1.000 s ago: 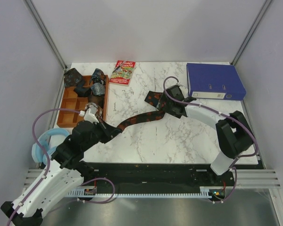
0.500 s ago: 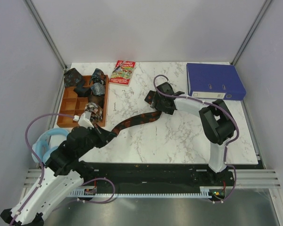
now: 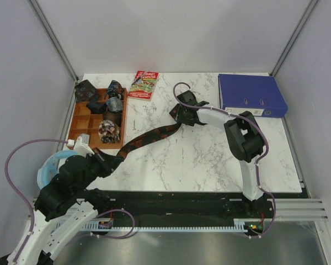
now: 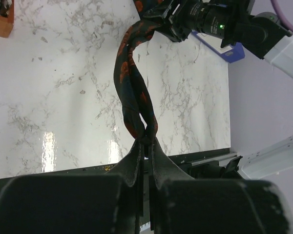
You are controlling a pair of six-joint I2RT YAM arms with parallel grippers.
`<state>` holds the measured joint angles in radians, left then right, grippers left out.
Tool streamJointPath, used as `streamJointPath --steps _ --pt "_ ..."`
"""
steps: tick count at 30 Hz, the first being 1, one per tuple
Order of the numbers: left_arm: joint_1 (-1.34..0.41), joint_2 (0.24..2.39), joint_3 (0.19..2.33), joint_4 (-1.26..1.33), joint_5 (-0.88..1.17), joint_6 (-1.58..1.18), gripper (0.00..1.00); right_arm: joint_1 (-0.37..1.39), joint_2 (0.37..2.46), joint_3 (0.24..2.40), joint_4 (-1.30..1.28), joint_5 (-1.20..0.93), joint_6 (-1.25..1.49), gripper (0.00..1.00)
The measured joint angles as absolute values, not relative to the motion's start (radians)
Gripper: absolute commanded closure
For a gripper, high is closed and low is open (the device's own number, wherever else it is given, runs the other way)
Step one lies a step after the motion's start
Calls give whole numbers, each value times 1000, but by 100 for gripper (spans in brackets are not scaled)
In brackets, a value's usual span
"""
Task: Roll the ties
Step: Flatten out the tie at the center of the board.
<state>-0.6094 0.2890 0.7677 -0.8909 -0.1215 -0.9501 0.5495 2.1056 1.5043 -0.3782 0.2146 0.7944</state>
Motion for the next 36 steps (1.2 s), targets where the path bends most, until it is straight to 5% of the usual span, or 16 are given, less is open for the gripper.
streamJointPath --steps 9,16,19,27,36 --pt "-609 287 888 -983 -175 -929 98 550 2145 1561 -375 199 786 48" --pt "-609 295 963 -1011 -183 -916 98 551 2226 1660 -356 123 802 92" --pt "-609 300 966 -1021 -184 -914 98 552 2242 1676 -348 93 805 100" --pt "-609 323 1004 -1043 -183 -903 98 551 2133 1554 -439 103 723 100" --pt "-609 379 1026 -1039 -175 -896 98 551 1832 1286 -864 282 556 94"
